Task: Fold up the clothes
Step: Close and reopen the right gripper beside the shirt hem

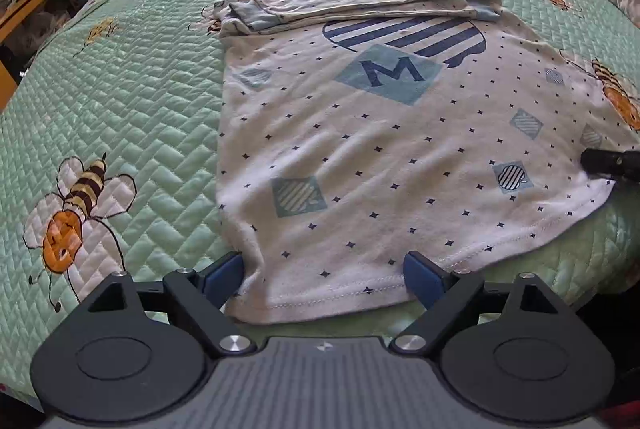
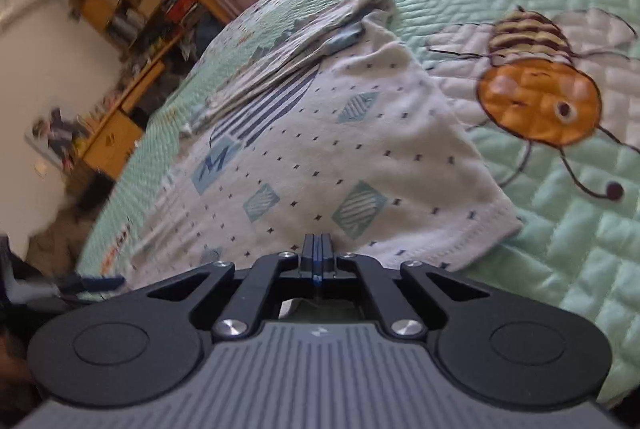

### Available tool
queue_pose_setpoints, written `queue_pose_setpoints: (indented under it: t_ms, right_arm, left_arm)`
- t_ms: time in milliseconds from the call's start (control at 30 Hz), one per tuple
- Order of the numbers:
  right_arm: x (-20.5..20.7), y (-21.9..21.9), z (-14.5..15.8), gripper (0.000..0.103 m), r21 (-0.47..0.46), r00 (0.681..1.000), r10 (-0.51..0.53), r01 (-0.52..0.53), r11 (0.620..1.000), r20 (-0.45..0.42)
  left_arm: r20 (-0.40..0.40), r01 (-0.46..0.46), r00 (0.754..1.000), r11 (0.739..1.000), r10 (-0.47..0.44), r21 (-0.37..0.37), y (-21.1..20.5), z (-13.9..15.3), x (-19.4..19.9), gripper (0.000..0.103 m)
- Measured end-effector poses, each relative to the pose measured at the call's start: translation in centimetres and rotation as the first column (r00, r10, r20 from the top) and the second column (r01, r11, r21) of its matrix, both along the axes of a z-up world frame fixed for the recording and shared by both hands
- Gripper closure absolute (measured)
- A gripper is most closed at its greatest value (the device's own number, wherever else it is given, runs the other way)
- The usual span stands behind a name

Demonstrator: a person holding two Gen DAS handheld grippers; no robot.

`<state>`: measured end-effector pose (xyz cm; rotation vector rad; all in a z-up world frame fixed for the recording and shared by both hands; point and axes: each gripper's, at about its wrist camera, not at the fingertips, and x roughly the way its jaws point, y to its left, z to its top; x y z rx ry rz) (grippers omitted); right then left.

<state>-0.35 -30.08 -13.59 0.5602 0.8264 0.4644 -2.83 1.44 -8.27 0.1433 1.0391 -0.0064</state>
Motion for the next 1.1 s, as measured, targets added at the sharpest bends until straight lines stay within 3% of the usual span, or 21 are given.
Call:
queue_pose_setpoints:
  t_ms: [100,267,333,433,533,667,733,800,933,1100]
  right_arm:
    - [-0.5,-0.7,1.0,0.095,0.034,0.999,-0.026,0.025,0.999,0.019]
    - [-0.3,-1.6,1.1,0.094,0.016,0.999,-0.05,0.05,0.999,0.011]
    - [-0.1,-2.3,0.1,0.103,0.044,0.998,-0.061,0.062,0.997,-0.012]
    - [0.0,-3.4,-1.1,0.103,0.092,0.996,-0.078,0.082,0.992,-0.046]
    - [-0.3,-3.9,-0.6,0.103,0.075,0.995,-0.086,0.089,0.993,-0.043]
    - [-1.1,-5.0,0.7,0.088,0.062,0.993,-0.115,0.116,0.991,-0.023]
    - [-1.4,-6.0,1.6,0.064,0.07,0.991,-0.137,0.137,0.988,0.005]
    - [-1.6,-7.0,2.1,0.053,0.09,0.986,-0.162,0.16,0.983,0.022]
    - [-0.9,-8.8,2.1,0.041,0.088,0.982,-0.189,0.187,0.978,0.014]
    - [1.2,-8.2,0.8,0.035,0.075,0.994,-0.109,0.111,0.991,-0.023]
  left_arm:
    - [0.0,0.0,1.0,1.0,0.0,0.019,-0.3,0.0,0.2,0.015]
    - [0.001,0.007,1.0,0.998,-0.007,0.058,-0.9,-0.1,0.3,0.013]
    - [-0.001,0.004,1.0,0.998,-0.004,0.061,-0.8,-0.3,0.4,0.01]
    - [-0.009,-0.004,1.0,0.999,0.005,0.052,-0.3,-0.5,0.4,0.006]
    - [-0.023,-0.023,0.999,0.999,0.024,0.026,0.6,-0.6,0.3,0.005]
    - [-0.041,-0.083,0.996,0.996,0.082,-0.034,3.0,-0.4,-0.3,0.002]
    - [-0.046,-0.119,0.992,0.987,0.115,-0.105,4.6,-0.1,-0.7,0.004]
    - [-0.059,-0.155,0.988,0.956,0.145,-0.249,6.5,0.3,-0.9,0.004]
    - [-0.105,-0.204,0.979,0.835,0.175,-0.512,9.0,0.0,-0.3,0.002]
    - [-0.153,-0.234,0.972,0.764,0.177,-0.601,9.7,-1.2,0.5,0.001]
